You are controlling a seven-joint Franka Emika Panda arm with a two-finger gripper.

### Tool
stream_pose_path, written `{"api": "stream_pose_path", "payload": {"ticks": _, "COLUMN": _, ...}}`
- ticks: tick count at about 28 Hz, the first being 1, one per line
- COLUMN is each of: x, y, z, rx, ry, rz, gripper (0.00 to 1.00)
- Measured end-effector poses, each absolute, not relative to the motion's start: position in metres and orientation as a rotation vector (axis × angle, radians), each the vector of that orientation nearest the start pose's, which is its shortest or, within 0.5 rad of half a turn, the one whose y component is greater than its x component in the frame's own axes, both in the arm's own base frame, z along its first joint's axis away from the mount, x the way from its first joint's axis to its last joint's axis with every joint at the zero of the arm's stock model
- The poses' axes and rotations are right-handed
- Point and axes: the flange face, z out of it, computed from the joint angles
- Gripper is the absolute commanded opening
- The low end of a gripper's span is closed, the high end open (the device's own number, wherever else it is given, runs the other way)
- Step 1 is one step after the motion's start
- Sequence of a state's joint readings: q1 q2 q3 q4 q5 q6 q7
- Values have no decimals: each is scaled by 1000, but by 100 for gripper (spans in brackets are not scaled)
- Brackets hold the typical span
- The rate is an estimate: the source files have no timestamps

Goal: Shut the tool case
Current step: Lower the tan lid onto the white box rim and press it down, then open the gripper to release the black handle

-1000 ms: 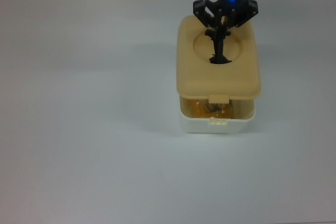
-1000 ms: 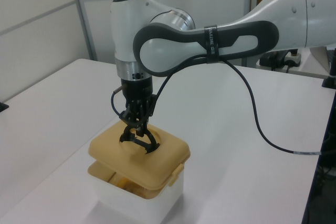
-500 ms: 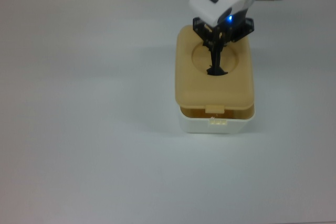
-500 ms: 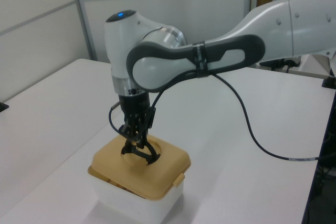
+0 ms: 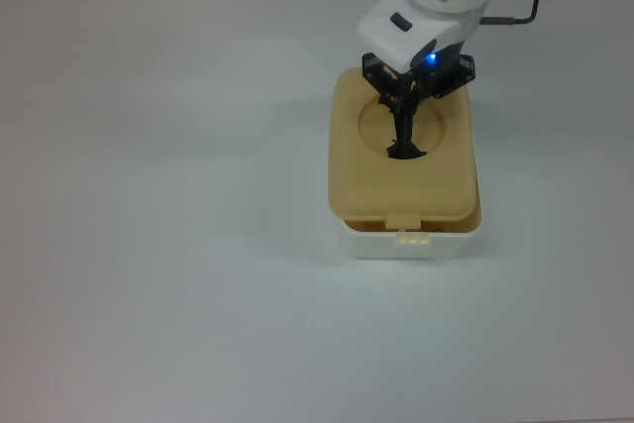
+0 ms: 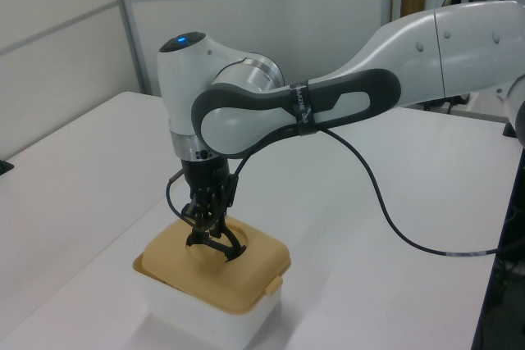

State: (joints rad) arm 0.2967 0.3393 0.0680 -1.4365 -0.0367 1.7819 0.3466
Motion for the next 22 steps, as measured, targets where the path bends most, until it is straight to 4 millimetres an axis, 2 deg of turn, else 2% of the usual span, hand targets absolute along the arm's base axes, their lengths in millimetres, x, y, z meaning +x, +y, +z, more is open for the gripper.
{"api": "stream_pose_path", "payload": {"ticks": 10, "x": 627, "y": 231, "z": 511, "rx": -3142, "ry": -39, "rz": -54, "gripper": 0}}
{"api": "stream_pose_path", "payload": {"ticks": 11, "x": 627, "y": 232, "z": 514, "rx": -3139, "ry": -39, "rz": -63, "gripper": 5}}
{"api": "stream_pose_path", "payload": {"ticks": 12, "x": 627, "y": 232, "z": 515, "rx": -3138, "ry": -40, "rz": -67, "gripper": 31}}
{"api": "stream_pose_path", "payload": {"ticks": 13, "x": 628, "y": 233, "z": 516, "rx": -3137, "ry": -40, "rz": -71, "gripper": 69}}
{"api": "stream_pose_path", "payload": {"ticks": 14, "x": 628, "y": 233, "z": 518, "rx": -3136, "ry": -40, "rz": -74, "gripper": 100}}
{"api": "stream_pose_path", "payload": {"ticks": 22, "x": 628, "y": 233, "z": 520, "rx": -3135, "ry": -40, "rz": -81, "gripper": 100}}
